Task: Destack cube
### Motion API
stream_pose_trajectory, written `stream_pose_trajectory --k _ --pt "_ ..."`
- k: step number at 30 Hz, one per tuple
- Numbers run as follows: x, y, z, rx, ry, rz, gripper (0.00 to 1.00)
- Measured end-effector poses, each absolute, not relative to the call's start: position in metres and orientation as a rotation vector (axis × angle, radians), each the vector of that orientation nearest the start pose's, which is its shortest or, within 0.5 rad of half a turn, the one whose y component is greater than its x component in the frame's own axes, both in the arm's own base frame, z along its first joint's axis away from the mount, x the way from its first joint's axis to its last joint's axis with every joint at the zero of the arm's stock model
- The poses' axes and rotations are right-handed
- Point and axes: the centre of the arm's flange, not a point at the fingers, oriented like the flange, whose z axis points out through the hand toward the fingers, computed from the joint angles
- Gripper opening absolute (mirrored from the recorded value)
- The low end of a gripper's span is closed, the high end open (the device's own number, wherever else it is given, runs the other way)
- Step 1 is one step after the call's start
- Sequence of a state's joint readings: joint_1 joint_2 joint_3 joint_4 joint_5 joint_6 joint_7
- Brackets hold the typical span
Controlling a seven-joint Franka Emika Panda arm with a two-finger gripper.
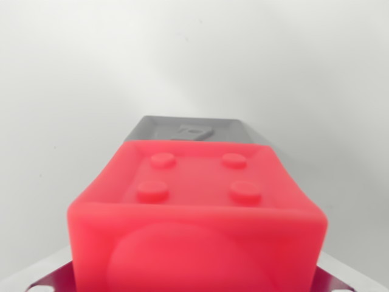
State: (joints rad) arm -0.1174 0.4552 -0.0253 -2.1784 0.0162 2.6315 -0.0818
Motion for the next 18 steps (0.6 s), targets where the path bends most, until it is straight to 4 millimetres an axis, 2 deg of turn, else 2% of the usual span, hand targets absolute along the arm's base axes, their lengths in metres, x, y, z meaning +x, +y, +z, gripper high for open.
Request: stream_pose_trajectory --k 18 --pt "0.554 -0.08 0.213 -3.14 0.115 0.0 0.0"
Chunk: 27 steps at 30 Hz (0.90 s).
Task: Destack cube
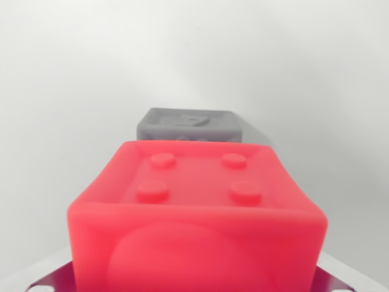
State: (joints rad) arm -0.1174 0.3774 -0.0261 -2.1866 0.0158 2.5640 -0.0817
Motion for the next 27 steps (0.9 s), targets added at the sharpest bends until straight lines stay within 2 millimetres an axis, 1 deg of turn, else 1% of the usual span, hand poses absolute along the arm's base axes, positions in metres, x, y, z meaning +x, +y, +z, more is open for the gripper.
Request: stream_pose_trajectory --k 10,24,27 --pt "0.554 -0.08 0.238 -3.139 0.115 -0.001 0.0" --pt "0.554 -0.08 0.279 -3.137 0.119 -0.007 0.0" --pt "0.554 -0.08 0.282 -3.136 0.14 -0.011 0.0"
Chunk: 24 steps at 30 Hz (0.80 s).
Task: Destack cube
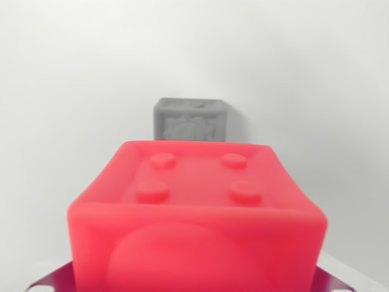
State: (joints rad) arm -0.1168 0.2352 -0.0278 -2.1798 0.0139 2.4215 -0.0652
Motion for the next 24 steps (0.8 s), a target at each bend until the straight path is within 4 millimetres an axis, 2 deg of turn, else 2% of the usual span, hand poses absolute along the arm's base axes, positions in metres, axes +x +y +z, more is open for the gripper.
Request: stream_pose_trajectory --k 24 --pt "0.5436 -0.0772 0.2767 -3.116 0.384 0.008 0.0"
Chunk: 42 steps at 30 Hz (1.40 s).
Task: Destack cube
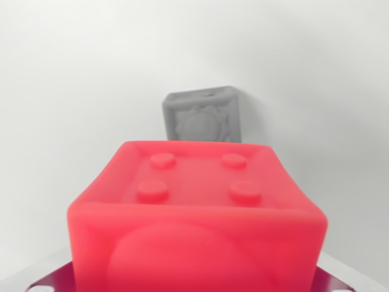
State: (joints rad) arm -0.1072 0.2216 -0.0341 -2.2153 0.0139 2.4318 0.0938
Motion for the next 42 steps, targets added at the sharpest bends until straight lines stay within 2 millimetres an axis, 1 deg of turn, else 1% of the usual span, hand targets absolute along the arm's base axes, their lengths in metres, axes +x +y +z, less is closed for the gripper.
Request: stream_pose_trajectory --k 42 --pt "0.526 -0.072 0.273 -3.029 0.827 0.009 0.0"
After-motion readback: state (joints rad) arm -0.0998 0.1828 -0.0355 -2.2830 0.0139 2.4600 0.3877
